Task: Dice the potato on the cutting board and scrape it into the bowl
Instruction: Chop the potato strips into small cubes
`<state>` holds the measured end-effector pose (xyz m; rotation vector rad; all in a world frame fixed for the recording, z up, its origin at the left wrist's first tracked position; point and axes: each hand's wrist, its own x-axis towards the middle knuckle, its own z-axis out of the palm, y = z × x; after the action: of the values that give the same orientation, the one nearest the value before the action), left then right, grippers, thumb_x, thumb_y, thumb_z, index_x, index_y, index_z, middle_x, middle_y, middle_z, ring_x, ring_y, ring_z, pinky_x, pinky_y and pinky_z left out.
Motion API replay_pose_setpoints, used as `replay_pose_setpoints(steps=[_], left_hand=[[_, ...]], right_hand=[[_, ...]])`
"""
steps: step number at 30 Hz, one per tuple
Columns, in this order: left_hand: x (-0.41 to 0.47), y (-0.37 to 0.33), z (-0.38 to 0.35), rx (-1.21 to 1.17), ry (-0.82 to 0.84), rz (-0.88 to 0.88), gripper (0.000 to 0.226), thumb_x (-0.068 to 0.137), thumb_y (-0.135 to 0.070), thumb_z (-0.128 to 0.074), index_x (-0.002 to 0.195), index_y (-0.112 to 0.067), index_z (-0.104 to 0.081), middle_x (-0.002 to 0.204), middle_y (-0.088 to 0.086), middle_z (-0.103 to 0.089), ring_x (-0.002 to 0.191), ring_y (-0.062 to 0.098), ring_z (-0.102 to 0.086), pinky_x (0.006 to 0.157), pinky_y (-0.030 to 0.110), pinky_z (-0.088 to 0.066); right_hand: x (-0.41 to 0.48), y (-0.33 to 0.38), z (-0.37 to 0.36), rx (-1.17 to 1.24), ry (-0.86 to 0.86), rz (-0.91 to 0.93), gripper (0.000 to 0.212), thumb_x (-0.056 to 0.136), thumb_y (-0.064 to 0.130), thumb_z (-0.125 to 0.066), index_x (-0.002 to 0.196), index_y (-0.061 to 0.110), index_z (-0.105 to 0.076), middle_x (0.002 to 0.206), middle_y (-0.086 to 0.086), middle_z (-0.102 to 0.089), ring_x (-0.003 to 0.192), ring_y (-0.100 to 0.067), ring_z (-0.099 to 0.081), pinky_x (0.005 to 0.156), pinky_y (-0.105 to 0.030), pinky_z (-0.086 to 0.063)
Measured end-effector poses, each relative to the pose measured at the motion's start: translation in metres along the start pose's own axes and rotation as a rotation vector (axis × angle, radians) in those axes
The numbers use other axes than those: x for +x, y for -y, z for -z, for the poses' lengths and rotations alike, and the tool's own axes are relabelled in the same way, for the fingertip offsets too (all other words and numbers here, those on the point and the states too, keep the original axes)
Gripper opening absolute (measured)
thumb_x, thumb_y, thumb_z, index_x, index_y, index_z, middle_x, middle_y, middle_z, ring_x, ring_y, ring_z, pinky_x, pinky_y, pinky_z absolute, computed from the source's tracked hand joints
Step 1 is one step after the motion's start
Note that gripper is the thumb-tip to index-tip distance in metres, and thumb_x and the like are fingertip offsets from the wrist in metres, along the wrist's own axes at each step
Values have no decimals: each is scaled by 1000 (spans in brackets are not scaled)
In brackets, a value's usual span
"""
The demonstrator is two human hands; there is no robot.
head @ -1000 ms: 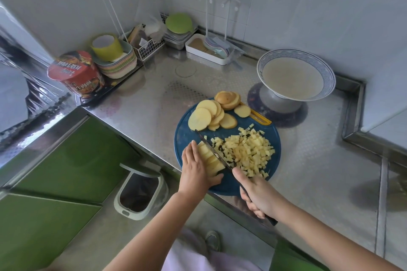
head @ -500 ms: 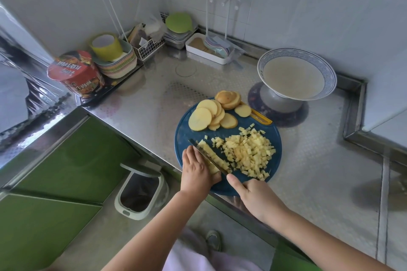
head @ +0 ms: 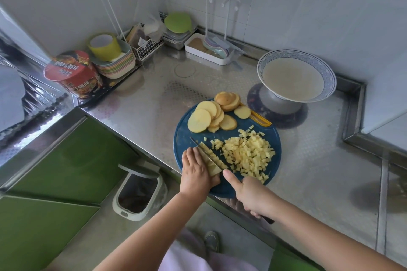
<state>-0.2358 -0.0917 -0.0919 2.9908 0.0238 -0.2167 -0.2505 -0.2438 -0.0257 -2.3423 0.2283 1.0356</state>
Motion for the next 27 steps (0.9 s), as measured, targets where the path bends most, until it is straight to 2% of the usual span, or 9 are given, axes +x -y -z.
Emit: replay_pose_setpoints(steps=[3, 7, 13, 17, 21, 24, 27], left_hand=[[1, 0, -2, 39, -14, -20, 102, 54, -67, -62, 111, 18, -59, 103, 32, -62, 97, 46, -62, 82, 48, -56], [2, -1, -4, 64, -49, -43, 106, 41, -64, -79, 108, 17, -62, 102, 30, -63, 96, 44, -62, 84, 47, -55], [1, -1, -3, 64, -62, -33, 111, 38, -65, -80, 111, 16, -59, 102, 29, -64, 100, 43, -58, 84, 47, -55], [-1, -3, -2, -1, -129, -16, 110, 42, -63, -76, 117, 11, -44, 103, 26, -61, 104, 37, -41, 85, 44, -55], [-6, -6, -1, -30, -137, 18, 114, 36, -61, -79, 117, 11, -45, 103, 26, -59, 103, 36, -41, 83, 44, -56], [-4, -4, -6, -70, -161, 24, 110, 41, -58, -77, 120, 11, -45, 107, 25, -58, 105, 35, -39, 88, 44, -53], [-3, -5, -4, -132, -118, 40, 109, 42, -54, -79, 123, 11, -45, 109, 24, -55, 105, 36, -43, 90, 44, -52]], right_hand=[[10, 7, 1, 1, 43, -81, 80, 82, 83, -16, 77, 9, -46, 47, -2, -41, 38, -16, -37, 42, -26, -35], [24, 13, 5, 54, 98, -80, 77, 86, 81, -17, 60, 11, -35, 31, 1, -34, 33, -18, -33, 42, -24, -34], [30, 9, -2, 67, 40, -42, 74, 86, 81, -19, 58, 14, -33, 35, 2, -32, 26, -14, -29, 38, -22, -29], [30, 5, -2, 118, -2, -1, 71, 89, 78, -23, 54, 16, -31, 35, 4, -29, 28, -14, -28, 37, -23, -27], [23, -4, 4, 269, 11, 10, 68, 88, 77, -31, 53, 19, -26, 41, 4, -23, 33, -15, -24, 37, -22, -24], [17, -15, 7, 346, 6, -10, 65, 92, 71, -34, 56, 18, -26, 42, 5, -21, 34, -12, -21, 39, -22, -20], [13, -21, 9, 385, 19, -23, 63, 93, 69, -36, 58, 16, -28, 41, 6, -22, 34, -11, -21, 41, -22, -19]])
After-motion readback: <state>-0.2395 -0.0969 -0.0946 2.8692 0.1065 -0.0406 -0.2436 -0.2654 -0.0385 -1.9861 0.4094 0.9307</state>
